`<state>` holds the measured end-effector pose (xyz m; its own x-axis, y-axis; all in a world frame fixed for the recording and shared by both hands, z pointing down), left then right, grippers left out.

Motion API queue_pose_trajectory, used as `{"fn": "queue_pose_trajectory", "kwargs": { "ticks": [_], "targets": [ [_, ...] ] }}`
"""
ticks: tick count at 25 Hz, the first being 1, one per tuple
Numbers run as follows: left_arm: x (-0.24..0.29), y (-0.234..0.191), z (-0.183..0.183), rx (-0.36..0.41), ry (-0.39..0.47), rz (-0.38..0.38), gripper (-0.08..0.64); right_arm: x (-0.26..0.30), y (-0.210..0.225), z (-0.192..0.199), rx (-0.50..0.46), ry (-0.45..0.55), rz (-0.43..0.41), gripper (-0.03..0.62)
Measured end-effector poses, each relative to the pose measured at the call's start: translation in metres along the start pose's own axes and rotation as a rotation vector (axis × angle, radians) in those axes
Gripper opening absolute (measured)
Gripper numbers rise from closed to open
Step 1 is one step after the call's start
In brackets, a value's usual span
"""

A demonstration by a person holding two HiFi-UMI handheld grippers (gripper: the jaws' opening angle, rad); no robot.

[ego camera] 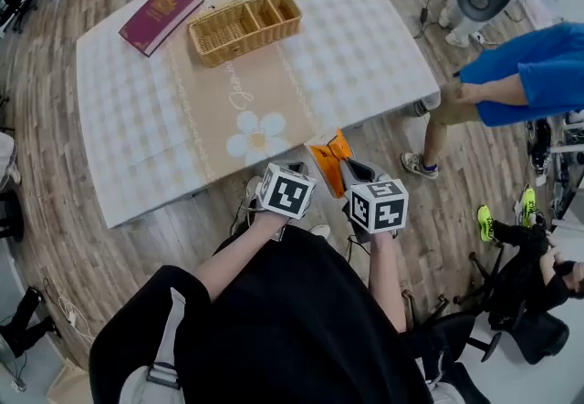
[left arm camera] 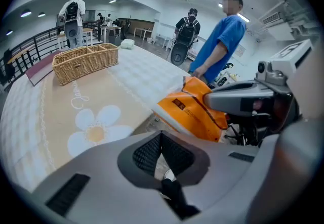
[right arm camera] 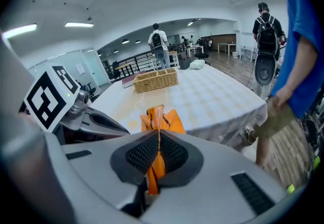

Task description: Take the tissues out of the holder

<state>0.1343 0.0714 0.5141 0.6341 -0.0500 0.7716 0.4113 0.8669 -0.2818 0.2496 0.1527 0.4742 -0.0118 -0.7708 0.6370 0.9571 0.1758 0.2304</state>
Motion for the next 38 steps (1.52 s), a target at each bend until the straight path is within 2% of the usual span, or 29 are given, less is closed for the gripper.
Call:
{"fn": "queue_pose_trajectory", "kwargs": {
  "ticks": [12, 19, 24, 30, 38],
  "targets": [
    [0.027, 0.138, 0.036, 0.039, 0.005, 0.008, 0.000, -0.111, 0.061, 0.088, 0.063, 0.008, 0.019, 0.017],
    [0.033, 0.180, 0.048, 0.071, -0.014, 0.008, 0.000, -0.144, 0.079, 0.121, 0.110, 0.020, 0.022, 0.017],
    [0.031, 0.188, 0.049, 0.070, -0.018, -0.006, 0.000, -0.145, 0.082, 0.119, 0.104, 0.028, -0.001, 0.017],
    [0.032, 0.171, 0.041, 0.038, -0.012, -0.030, 0.000, -0.125, 0.083, 0.096, 0.074, 0.029, -0.031, 0.017],
    [0.045, 0.134, 0.002, -0.004, 0.006, -0.041, 0.000, -0.084, 0.094, 0.050, 0.030, 0.009, -0.049, 0.017]
  ]
}}
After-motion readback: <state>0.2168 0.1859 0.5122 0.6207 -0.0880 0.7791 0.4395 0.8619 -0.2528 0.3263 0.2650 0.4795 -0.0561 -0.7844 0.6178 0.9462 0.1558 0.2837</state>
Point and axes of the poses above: the fingertips, and each gripper's own axes: x forward along the fingers, y to its right, z out of its underside, the point moved 7 cm from there along -x, backward along the fingers, and after that the axes turned 6 degrees about y, right-handed, at the moved point
